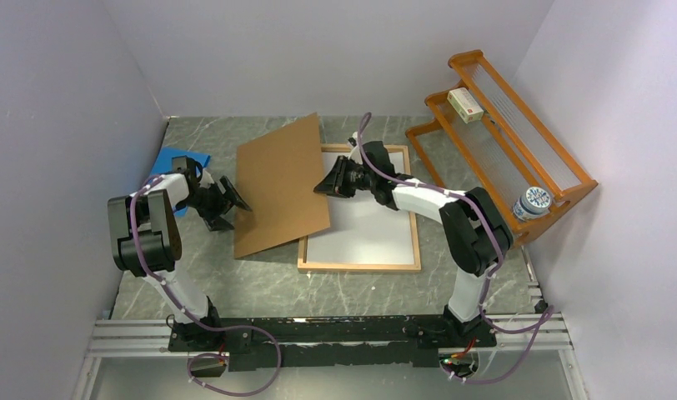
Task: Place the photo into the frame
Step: Turn over the photo frame item at the center of the board.
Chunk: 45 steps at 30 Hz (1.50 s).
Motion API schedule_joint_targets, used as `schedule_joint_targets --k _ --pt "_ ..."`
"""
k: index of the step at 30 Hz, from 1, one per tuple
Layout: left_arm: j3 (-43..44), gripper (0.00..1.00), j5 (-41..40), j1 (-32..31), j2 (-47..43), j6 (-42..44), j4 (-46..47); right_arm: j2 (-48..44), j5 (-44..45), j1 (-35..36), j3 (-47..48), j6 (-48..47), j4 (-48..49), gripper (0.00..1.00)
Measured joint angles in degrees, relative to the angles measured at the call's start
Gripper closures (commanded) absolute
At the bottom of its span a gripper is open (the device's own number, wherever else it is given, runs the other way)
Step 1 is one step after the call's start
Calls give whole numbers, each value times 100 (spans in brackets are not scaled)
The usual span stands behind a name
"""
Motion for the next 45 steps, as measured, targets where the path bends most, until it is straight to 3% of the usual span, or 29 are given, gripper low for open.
schedule_joint_targets --k 3,12,19,23,30,38,45 --pt "-9 17 -55 0 -20 2 -4 0 -79 28 -20 -70 46 54" --pt "-9 17 -90 0 -22 2 -4 0 48 79 -20 -531 96 49" --pt "-9 16 -94 -17 -31 9 -15 0 190 105 -175 -822 1091 37" --pt "-9 16 -136 -22 -57 17 -15 0 240 114 -155 -975 1307 35" --pt "-42 16 -133 -22 -57 11 13 232 348 116 380 -1025 1300 48" --pt "-92 15 -136 -22 -131 0 48 444 656 116 680 -778 1062 74" --pt "-431 6 -195 -22 -601 -101 258 444 817 111 730 -476 953 89"
